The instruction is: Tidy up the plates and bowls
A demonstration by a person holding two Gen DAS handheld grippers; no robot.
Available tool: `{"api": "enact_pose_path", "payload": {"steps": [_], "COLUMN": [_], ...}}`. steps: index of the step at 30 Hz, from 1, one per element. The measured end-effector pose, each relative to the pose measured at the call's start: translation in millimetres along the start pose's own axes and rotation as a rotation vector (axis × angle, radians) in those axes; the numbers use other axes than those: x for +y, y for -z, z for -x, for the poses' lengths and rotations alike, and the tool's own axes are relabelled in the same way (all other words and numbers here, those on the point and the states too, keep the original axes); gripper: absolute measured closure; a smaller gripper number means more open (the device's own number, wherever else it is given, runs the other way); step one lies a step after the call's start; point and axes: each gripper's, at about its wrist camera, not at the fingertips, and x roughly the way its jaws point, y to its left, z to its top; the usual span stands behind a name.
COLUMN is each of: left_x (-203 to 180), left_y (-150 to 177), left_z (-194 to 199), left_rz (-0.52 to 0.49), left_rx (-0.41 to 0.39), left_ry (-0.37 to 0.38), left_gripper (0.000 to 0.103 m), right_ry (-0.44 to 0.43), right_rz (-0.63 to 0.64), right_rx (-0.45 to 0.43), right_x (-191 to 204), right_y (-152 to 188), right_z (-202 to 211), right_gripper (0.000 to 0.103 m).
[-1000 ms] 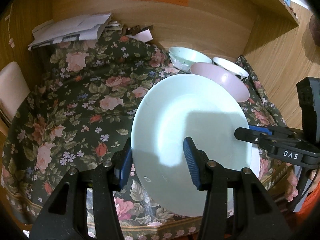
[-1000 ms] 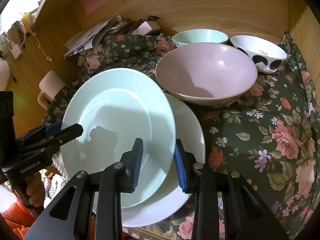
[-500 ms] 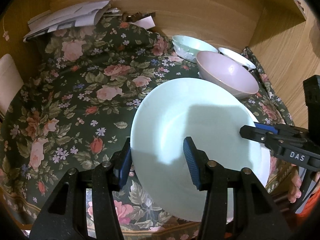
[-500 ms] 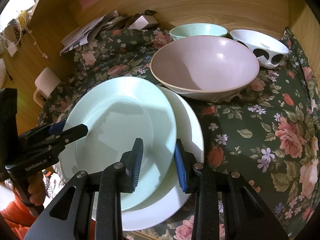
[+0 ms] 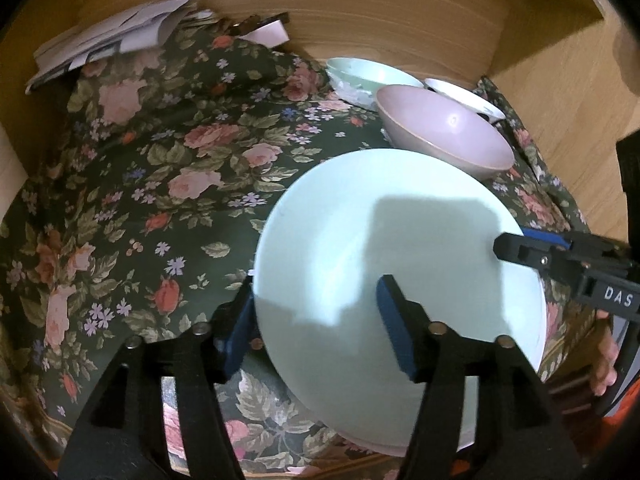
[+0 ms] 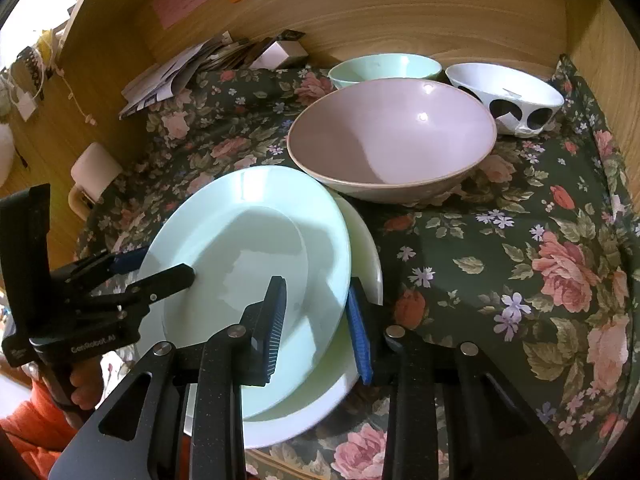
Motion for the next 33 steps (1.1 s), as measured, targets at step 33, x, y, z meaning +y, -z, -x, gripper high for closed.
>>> {"api": "enact_pose_path", "payload": {"steps": [33], "left_x": [-50.7], "left_y": [-91.7], "left_z": [35.9], "left_rz": [-0.149], "left_rx": [-0.256], "left_ry": [-0.038], "left_gripper": [0.011], "right_ry": [0.147], "right_rz": [-0.008], "right_rx": [-0.308], "right_x": [-25.1], "right_y": [-43.7], "right_z": [69.8], "right_gripper": [0.044]}}
